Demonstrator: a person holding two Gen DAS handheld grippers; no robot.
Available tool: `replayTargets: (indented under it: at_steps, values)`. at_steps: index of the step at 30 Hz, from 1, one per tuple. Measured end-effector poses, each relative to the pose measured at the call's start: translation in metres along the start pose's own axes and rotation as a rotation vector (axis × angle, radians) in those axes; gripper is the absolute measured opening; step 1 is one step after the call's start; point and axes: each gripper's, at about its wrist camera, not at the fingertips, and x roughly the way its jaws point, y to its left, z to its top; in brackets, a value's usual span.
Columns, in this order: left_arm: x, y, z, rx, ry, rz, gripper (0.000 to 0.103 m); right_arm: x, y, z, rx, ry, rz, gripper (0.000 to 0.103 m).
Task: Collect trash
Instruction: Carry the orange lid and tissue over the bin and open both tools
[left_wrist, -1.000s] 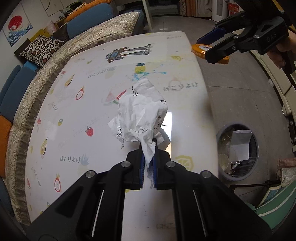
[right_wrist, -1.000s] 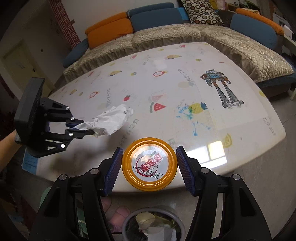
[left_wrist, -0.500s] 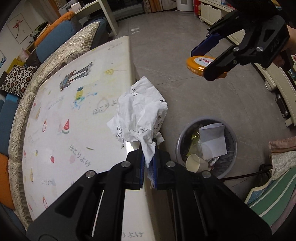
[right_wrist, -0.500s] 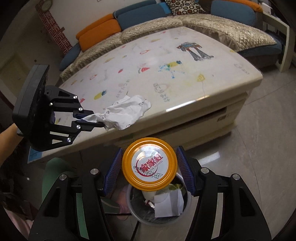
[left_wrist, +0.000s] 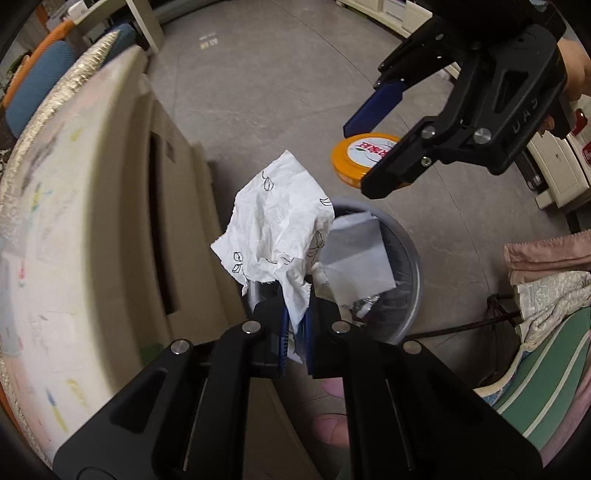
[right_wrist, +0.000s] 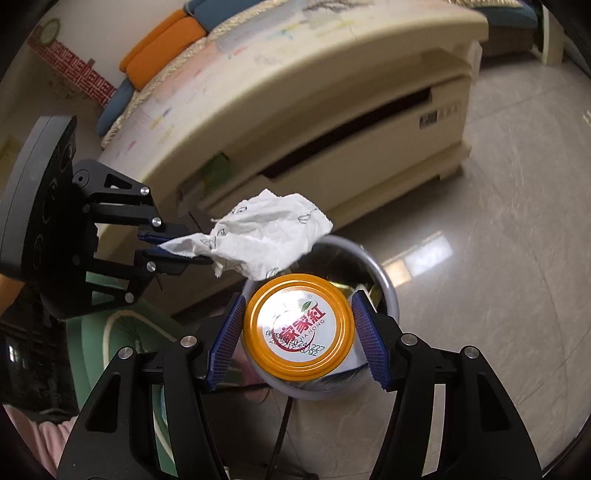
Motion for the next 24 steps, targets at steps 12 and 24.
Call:
replayTargets:
  at_steps: [12, 24]
  values:
    - [0.082, -0.021, -0.022, 0.026, 0.158, -0.092, 0.005, 0.084, -0.028, -0.036, 0.076, 0.138, 0.024, 0.06]
    - [0.102, -0.026, -0.022, 0.025, 0.177, -0.113, 0.055, 0.123, -0.043, -0.047, 0.108, 0.213, 0.009, 0.072]
